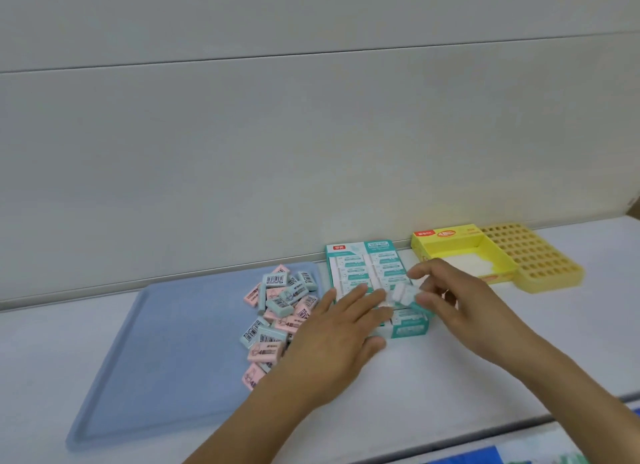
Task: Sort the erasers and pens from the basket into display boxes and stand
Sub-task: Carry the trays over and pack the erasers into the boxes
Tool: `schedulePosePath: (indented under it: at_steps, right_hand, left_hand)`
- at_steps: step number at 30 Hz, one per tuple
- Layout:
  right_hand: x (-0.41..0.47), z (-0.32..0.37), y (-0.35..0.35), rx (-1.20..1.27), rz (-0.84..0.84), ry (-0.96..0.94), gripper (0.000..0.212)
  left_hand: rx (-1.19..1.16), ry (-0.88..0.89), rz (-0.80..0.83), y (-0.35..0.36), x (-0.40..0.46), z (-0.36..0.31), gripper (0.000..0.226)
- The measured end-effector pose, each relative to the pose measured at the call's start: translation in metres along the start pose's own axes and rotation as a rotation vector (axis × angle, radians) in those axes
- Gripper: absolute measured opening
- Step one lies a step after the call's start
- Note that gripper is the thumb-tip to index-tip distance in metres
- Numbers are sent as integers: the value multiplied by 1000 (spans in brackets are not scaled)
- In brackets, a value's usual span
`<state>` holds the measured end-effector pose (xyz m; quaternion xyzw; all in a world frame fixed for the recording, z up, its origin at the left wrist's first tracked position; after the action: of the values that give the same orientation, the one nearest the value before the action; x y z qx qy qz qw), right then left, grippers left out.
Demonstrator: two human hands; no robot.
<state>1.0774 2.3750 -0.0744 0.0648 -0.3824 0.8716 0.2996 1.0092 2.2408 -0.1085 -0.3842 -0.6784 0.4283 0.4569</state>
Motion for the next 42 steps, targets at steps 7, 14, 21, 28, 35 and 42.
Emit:
schedulePosePath:
  at_steps: [7, 14, 21, 28, 35, 42]
  right_hand:
    - [1, -4, 7, 35, -23, -48, 20]
    - [-25, -1, 36, -273, -110, -284, 45]
    - [-34, 11, 54, -676, 116, -358, 73]
    - [-21, 10, 41, -158, 161, -148, 85]
    - [13, -49, -51, -500, -273, -203, 43]
    - [11, -53, -62, -630, -218, -308, 16]
  left_hand:
    - [-98, -177, -78, -15, -2, 4, 45]
    - [3, -135, -127, -6, -8, -3, 64]
    - [214, -108, -15, 13, 3, -1, 88]
    - [117, -127, 288, 26, 57, 20, 121]
    - [62, -450, 153, 27, 23, 20, 102]
    - [-27, -532, 73, 31, 33, 9, 115]
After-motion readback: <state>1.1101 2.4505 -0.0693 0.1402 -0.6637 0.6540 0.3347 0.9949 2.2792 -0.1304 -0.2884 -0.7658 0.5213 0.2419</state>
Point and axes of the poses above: each hand's wrist, its own x-axis towards the middle knuckle, its own y-axis out of the palm, z = x × y, the point moved 9 cm from there along x, towards the middle knuckle, and after that the axes turned 9 degrees about -z, right-handed, at the moved point
